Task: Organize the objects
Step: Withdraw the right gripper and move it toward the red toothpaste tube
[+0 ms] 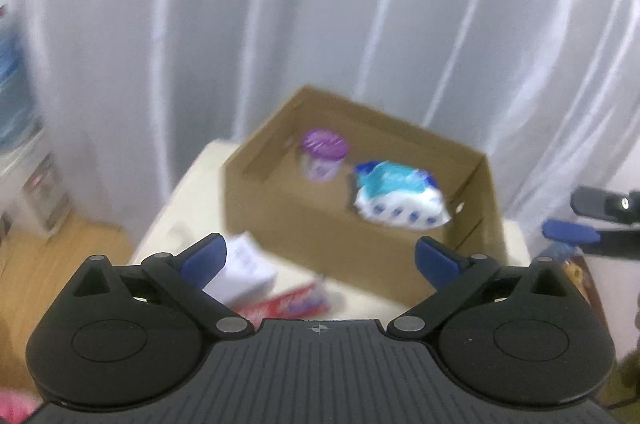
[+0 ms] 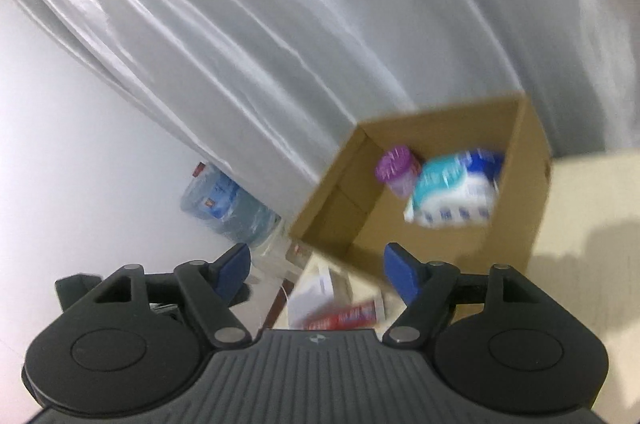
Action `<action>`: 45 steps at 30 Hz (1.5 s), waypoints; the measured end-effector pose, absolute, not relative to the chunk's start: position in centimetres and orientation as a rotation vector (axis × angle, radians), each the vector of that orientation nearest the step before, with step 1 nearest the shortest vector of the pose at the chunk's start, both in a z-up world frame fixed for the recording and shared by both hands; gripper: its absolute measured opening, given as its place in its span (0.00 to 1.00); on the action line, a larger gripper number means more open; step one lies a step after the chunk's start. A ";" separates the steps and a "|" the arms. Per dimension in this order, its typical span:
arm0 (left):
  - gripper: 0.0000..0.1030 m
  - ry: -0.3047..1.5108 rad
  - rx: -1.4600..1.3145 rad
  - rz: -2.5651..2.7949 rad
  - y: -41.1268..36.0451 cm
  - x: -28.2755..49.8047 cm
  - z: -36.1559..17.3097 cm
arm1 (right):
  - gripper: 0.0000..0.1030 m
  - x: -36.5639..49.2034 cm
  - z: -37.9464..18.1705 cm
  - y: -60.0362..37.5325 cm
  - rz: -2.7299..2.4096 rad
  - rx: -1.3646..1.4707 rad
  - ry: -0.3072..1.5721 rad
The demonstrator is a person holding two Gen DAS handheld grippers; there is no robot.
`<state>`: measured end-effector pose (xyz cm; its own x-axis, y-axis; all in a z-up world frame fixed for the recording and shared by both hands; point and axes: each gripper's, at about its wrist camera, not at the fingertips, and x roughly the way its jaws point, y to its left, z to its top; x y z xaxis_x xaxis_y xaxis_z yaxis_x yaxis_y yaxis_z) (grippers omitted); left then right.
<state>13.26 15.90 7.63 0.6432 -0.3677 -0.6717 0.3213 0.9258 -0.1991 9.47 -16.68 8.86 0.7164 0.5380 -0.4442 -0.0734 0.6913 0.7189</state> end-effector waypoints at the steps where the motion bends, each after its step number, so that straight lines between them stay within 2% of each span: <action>1: 0.99 0.787 -0.071 -0.377 16.4 12.4 7.1 | 0.74 8.8 8.2 -16.4 0.367 0.748 0.706; 9: 0.99 0.888 -0.063 -0.276 18.0 7.5 4.0 | 0.74 4.7 4.0 -14.2 0.346 0.777 0.800; 23: 0.99 0.802 0.126 -0.251 14.8 3.5 5.1 | 0.74 2.0 5.7 -13.2 0.406 0.776 0.731; 45: 0.99 0.838 0.044 -0.276 17.0 5.2 0.1 | 0.73 5.8 1.6 -7.5 0.396 0.679 0.964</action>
<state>5.17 16.95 0.07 0.6354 -0.2241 -0.7390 0.2584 0.9635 -0.0700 5.80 -7.55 1.55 0.5232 0.5890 -0.6159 -0.0143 0.7287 0.6847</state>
